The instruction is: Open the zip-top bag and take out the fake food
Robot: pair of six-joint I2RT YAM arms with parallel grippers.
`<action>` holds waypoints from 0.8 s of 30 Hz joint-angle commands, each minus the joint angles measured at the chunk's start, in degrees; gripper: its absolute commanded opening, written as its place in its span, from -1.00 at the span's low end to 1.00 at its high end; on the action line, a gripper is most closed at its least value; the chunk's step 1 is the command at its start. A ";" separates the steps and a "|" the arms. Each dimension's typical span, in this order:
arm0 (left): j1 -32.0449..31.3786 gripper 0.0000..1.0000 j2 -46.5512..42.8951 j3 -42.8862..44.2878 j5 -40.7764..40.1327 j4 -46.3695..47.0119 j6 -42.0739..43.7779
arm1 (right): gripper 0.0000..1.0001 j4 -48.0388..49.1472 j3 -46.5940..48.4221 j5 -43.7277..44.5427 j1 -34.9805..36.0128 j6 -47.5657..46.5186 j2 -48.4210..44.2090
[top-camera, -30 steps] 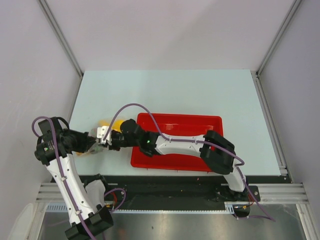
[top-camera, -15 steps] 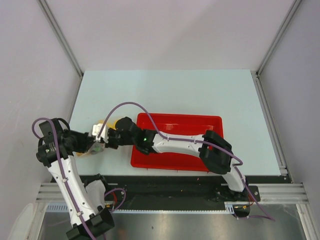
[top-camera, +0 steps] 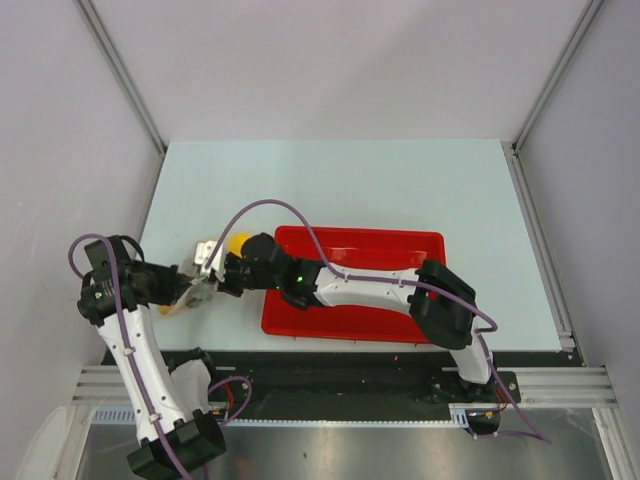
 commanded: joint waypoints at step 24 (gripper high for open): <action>1.95 -0.10 0.34 4.50 18.56 17.21 14.42 | -1.00 16.80 -2.05 -13.04 -13.43 12.35 -8.82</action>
